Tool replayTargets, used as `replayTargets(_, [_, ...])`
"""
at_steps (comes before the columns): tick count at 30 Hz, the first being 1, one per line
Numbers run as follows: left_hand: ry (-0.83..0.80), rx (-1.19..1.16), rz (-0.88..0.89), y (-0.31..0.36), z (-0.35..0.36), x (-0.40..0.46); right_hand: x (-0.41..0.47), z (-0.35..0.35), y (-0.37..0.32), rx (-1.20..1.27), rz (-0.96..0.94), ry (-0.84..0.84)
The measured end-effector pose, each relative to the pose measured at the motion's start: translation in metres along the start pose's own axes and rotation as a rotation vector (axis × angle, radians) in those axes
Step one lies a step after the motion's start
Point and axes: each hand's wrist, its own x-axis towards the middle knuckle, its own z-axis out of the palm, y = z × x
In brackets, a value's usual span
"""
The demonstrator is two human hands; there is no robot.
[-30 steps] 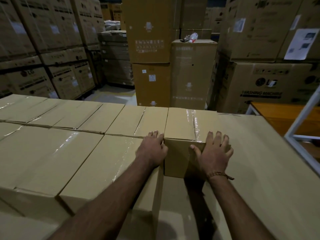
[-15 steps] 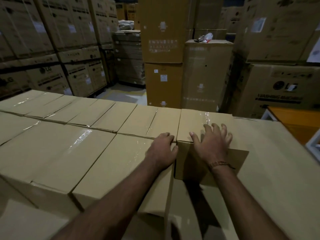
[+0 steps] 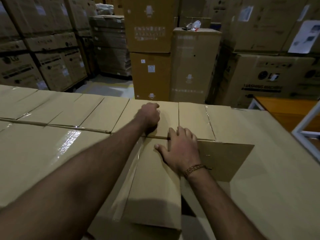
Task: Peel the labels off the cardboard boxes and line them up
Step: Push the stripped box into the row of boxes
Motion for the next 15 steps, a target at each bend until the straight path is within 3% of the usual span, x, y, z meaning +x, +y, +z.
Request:
replayTargets(6, [-0.129,0.273,0.109,-0.001,0.019,0.014,0.004,0.008,-0.004,-0.110,0.019,0.087])
replayTargets(15, [-0.186,0.232,0.165,-0.012,0.011,0.002,0.005,0.013,-0.011,-0.049,0.090,0.147])
